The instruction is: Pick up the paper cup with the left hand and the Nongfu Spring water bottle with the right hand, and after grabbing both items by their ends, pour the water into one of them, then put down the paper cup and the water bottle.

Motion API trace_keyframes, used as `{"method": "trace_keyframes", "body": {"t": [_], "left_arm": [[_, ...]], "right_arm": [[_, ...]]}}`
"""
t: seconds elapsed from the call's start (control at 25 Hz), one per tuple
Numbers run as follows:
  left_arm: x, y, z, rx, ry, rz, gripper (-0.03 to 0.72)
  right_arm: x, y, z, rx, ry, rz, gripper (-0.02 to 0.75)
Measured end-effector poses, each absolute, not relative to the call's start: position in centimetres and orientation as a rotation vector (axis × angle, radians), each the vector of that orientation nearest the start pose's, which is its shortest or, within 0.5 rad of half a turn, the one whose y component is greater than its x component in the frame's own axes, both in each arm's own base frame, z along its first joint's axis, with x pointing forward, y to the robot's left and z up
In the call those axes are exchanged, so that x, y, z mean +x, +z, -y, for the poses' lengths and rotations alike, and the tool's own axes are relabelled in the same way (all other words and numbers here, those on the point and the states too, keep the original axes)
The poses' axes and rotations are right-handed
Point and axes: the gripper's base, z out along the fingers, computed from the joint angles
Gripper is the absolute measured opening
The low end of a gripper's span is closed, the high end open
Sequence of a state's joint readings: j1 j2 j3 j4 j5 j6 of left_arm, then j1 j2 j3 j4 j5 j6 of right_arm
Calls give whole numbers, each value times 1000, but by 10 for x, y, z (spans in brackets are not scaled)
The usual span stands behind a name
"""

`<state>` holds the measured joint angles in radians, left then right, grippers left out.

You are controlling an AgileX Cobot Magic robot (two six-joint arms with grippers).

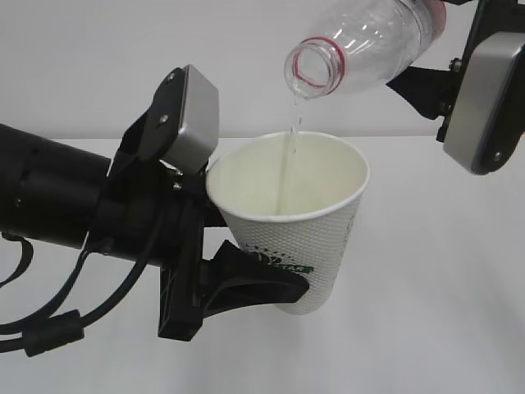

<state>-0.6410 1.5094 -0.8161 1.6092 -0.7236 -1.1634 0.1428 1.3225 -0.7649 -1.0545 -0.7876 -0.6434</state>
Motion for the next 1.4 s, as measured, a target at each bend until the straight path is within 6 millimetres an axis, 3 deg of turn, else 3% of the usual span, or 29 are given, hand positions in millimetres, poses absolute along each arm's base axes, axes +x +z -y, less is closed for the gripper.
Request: {"method": "trace_keyframes", "body": {"t": [1.4], "left_arm": [[202, 241, 224, 1448, -880, -1610, 492]], "right_arm": [[262, 312, -94, -1487, -582, -610, 512]]}}
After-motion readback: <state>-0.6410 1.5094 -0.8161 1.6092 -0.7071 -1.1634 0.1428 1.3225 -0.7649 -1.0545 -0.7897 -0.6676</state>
